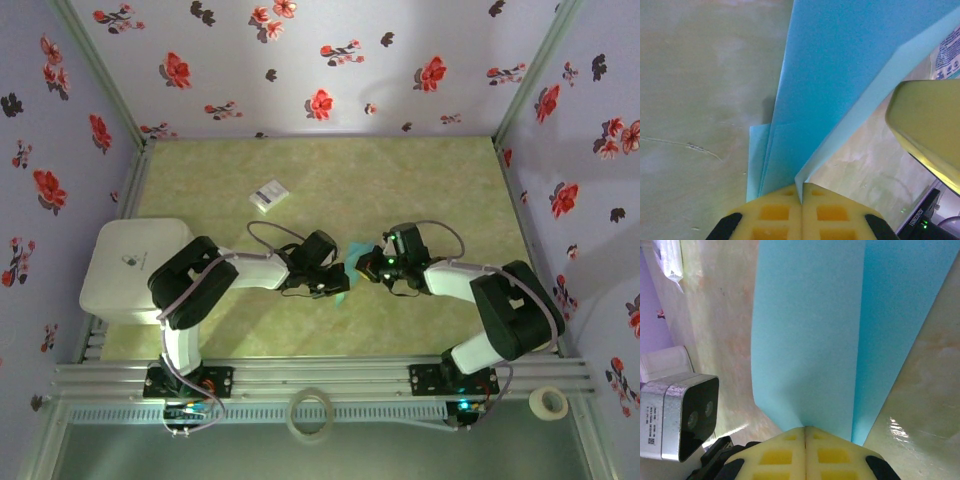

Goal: Fold a paper plane with a square sheet of paper (pick it up from the middle)

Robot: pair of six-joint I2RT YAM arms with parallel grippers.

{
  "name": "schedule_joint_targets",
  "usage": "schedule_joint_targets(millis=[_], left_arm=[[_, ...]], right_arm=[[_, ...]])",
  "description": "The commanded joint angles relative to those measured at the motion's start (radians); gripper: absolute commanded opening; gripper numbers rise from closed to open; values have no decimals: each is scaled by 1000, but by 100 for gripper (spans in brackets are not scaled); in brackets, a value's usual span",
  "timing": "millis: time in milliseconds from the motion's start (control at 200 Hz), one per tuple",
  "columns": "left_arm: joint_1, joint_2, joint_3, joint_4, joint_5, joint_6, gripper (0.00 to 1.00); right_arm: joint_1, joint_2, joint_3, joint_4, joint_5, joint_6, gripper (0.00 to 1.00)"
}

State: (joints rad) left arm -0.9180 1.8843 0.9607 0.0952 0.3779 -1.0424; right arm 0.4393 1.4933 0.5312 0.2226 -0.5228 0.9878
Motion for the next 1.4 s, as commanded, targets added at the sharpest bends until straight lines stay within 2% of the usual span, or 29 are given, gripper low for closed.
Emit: schedule_joint_targets(millis=[0,85,240,380,545,1105,1230,1395], left_arm=[[-5,-6,10,5,-4,16,0],[-8,-41,19,-37,-48,80,0],[-44,-85,89,-234,-218,272,0],[-77,-75,141,-339,-325,347,0],[-116,-47,195,-427,-423,399,0],[-161,-19,222,-460,-488,482,1],[-171,-20,228,-471,-525,501,1],[-183,-20,228,-478,-569,522,2]], right_arm=[[-8,-65,-7,-27,56,5,12],[-34,-136,-22,-118,113,2,23],[-65,-256,-37,-194,137,29,46],[-65,-280,-12,-223,104,80,54],[-62,-250,25,-239,65,124,57],[-45,-60,143,-236,-11,175,57],[-37,-6,172,-255,-39,165,54],[-33,18,168,-273,-35,166,43]])
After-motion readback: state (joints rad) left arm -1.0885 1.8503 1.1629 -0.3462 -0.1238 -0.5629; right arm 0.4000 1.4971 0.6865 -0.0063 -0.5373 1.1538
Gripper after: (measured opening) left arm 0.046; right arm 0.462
